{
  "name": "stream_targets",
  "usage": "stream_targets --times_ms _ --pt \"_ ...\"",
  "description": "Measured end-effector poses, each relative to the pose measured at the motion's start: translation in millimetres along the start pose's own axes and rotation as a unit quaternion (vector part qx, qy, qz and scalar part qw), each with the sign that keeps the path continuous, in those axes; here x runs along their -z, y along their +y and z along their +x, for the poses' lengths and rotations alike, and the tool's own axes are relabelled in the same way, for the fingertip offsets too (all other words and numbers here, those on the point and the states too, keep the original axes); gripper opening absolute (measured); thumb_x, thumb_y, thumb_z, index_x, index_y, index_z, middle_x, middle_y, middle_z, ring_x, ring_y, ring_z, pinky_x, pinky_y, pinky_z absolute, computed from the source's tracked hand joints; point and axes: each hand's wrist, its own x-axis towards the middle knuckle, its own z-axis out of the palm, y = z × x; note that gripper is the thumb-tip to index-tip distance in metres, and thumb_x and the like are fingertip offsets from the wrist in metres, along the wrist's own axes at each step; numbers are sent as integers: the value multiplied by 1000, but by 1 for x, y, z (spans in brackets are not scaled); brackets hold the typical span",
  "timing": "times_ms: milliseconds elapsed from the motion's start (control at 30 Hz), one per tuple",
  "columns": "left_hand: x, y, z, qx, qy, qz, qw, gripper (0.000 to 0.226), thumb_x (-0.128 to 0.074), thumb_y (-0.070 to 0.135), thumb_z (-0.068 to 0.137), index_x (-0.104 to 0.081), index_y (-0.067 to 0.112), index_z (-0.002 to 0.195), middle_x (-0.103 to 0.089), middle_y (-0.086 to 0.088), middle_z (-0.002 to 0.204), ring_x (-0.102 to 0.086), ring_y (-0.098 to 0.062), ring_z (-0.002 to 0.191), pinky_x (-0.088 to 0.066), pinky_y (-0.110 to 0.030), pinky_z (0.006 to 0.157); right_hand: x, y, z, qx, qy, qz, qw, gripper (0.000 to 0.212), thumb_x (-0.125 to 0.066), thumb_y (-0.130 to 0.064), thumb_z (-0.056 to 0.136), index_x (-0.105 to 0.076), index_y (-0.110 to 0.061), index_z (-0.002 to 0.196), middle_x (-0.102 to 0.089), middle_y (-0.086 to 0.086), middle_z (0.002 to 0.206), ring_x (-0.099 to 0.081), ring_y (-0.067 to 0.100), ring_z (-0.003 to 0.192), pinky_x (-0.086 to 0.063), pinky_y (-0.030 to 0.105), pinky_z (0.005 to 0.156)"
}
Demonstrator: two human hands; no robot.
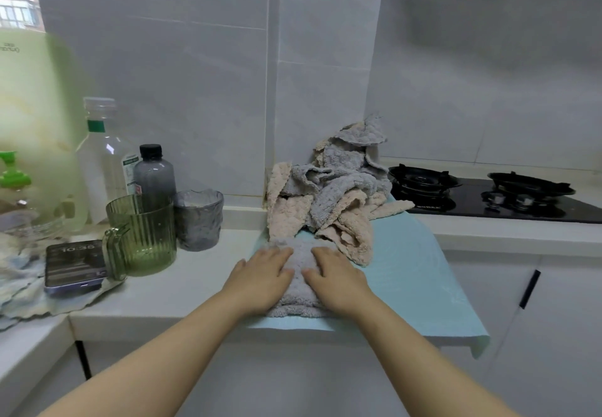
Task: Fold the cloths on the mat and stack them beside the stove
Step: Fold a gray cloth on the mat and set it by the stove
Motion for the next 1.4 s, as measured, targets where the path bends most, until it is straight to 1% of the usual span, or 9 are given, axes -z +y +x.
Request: stream_targets --times_ms 233,433,533,633,867,1033,1133,1300,1400 --pt "-13 -2 -5 59 17 1 998 49 -22 31 99 -20 29 148 -7 3 159 -5 -13 145 -5 -44 117 -8 2 1 -29 -60 -31 997 55 -26 -44 99 -20 -23 149 -9 -6 158 -3 17 146 -10 41 115" --pt "-6 -6 -7 64 31 -123 990 48 -32 23 96 -33 25 143 -24 1 155 -22 -17 141 -18 -37 116 -2 7 -4 -89 55 190 976 45 -38 -37 97 -43 -13 134 -48 7 136 -45 25 124 -35 41 104" --pt "1 -6 -11 97 48 -228 968 44 -40 19 93 -40 24 137 -41 0 144 -50 -23 115 -37 -31 94 1 7 -8 -134 77 202 967 42 -38 -28 97 -45 -3 129 -56 17 122 -52 33 111 -41 40 95" --pt "7 -7 -11 122 57 -314 940 42 -42 18 91 -42 24 133 -46 -5 137 -54 -18 80 -37 -29 71 0 2 -11 -113 36 103 988 47 -36 -33 96 -36 -12 138 -45 12 139 -35 30 131 -29 37 102" --pt "-3 -13 -12 72 66 -259 961 39 -41 26 97 -40 26 137 -39 8 145 -39 -13 130 -29 -24 101 -4 5 -3 -101 14 97 990 57 -36 -40 94 -20 -26 147 -35 -2 149 -24 24 139 -16 41 110" --pt "-10 -16 -10 87 75 -247 962 33 -46 19 93 -47 25 126 -47 13 128 -46 -13 118 -31 -25 87 -6 7 0 -128 74 141 979 56 -44 -37 92 -28 -22 143 -46 -1 139 -36 21 129 -23 33 105" --pt "-6 -15 -12 94 47 -268 958 38 -44 30 82 -49 25 119 -44 17 131 -44 -14 121 -34 -29 94 -2 3 -1 -173 87 170 966 54 -50 -38 89 -36 -21 139 -54 1 127 -41 22 119 -30 34 99" --pt "12 -8 -12 123 27 -302 945 41 -50 39 63 -52 28 102 -43 18 126 -42 -14 122 -32 -34 106 19 4 2 -263 -22 169 950 55 -59 -42 83 -43 -23 132 -59 -2 120 -45 23 114 -30 32 86" --pt "18 -12 -8 148 21 -311 939 50 -48 59 55 -54 30 95 -49 10 115 -46 -19 116 -35 -33 99 34 0 7 -328 -114 204 915 37 -65 -46 75 -58 -24 104 -65 -6 104 -58 21 102 -39 35 92"
